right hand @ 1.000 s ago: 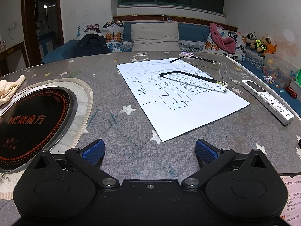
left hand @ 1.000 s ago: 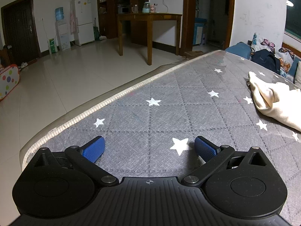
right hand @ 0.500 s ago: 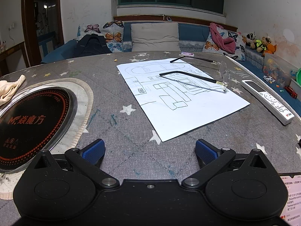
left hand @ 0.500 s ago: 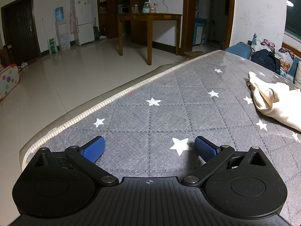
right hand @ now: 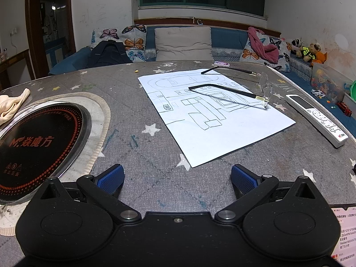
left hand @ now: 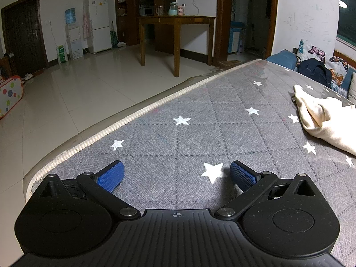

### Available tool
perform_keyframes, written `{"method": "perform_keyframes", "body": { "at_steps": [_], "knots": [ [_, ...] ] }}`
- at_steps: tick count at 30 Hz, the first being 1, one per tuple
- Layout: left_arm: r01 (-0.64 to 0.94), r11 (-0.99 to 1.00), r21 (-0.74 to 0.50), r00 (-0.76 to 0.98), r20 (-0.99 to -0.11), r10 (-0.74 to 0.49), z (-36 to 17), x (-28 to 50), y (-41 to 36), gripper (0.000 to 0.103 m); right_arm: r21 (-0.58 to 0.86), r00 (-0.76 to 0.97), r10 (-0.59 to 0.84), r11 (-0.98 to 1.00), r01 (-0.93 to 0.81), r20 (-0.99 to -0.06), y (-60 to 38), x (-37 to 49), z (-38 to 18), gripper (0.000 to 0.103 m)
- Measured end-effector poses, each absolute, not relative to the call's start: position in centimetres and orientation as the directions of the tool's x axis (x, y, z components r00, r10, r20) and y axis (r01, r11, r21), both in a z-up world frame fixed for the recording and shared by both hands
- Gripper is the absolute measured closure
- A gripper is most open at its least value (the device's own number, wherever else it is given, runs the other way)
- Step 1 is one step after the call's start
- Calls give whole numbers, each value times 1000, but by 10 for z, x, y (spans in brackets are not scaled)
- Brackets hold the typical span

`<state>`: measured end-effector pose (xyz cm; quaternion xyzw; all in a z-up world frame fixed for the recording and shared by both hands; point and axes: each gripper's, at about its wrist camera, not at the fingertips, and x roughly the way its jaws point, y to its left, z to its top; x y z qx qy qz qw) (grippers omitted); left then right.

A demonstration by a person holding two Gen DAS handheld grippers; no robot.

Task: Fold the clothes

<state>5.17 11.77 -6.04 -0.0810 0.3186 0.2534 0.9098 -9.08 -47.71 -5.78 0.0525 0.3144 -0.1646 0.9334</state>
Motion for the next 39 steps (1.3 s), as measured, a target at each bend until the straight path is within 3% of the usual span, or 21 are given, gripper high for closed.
{"method": "perform_keyframes", "body": {
  "at_steps": [39],
  "knots": [
    [-513, 858, 14, 669, -621, 409, -60, 53, 117, 0, -6, 748, -276, 940, 342, -604, -476, -93, -57, 0]
  ]
}}
